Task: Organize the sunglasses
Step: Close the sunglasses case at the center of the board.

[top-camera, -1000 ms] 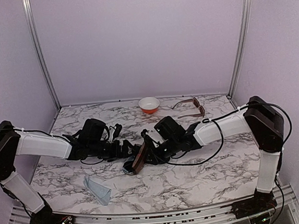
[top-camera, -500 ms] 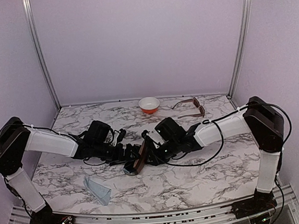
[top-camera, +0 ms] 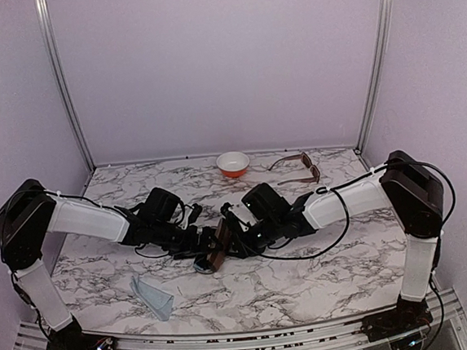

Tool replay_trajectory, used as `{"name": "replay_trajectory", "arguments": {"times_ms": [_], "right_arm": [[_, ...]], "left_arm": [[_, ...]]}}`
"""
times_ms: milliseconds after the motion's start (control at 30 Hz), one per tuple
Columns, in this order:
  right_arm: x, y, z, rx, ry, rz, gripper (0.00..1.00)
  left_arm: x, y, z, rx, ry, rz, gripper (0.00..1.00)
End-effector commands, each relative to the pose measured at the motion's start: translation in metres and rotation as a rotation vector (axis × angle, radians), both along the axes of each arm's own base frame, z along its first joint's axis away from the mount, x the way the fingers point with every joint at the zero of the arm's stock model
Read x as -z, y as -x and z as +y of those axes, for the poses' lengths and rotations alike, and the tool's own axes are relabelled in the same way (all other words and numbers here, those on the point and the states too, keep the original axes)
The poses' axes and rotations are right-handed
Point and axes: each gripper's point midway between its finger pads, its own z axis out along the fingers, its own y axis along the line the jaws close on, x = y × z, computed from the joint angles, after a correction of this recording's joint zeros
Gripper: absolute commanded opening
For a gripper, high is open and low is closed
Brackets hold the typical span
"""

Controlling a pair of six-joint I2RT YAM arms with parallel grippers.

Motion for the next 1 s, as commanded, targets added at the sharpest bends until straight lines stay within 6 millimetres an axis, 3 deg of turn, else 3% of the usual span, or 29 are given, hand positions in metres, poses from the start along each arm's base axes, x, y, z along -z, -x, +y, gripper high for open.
{"name": "replay_trajectory", "arguments": {"times_ms": [0,133,367,500,967], "right_arm": [[-0.017,0.001,0.008,-0.012,-0.043,-0.029,0.30],[-0.016,0.001,0.007,-0.013,-0.040,-0.026,0.30],[-0.015,0.002,0.007,-0.016,-0.039,-0.026,0.30],[-0.015,0.002,0.007,-0.016,-0.038,-0.025,0.30],[-0.015,0.001,0.007,-0.013,-0.036,-0.025,0.30]], "left_arm": [[0.003,0.002,-0.005,0.025,-0.022,0.008,0.99],[0.003,0.001,-0.007,0.026,-0.024,0.007,0.98],[-0.004,-0.001,-0.006,0.024,-0.025,-0.013,0.76],[-0.006,-0.002,-0.006,0.023,-0.027,-0.018,0.68],[-0.013,-0.004,-0.006,0.014,-0.023,-0.040,0.65]]}}
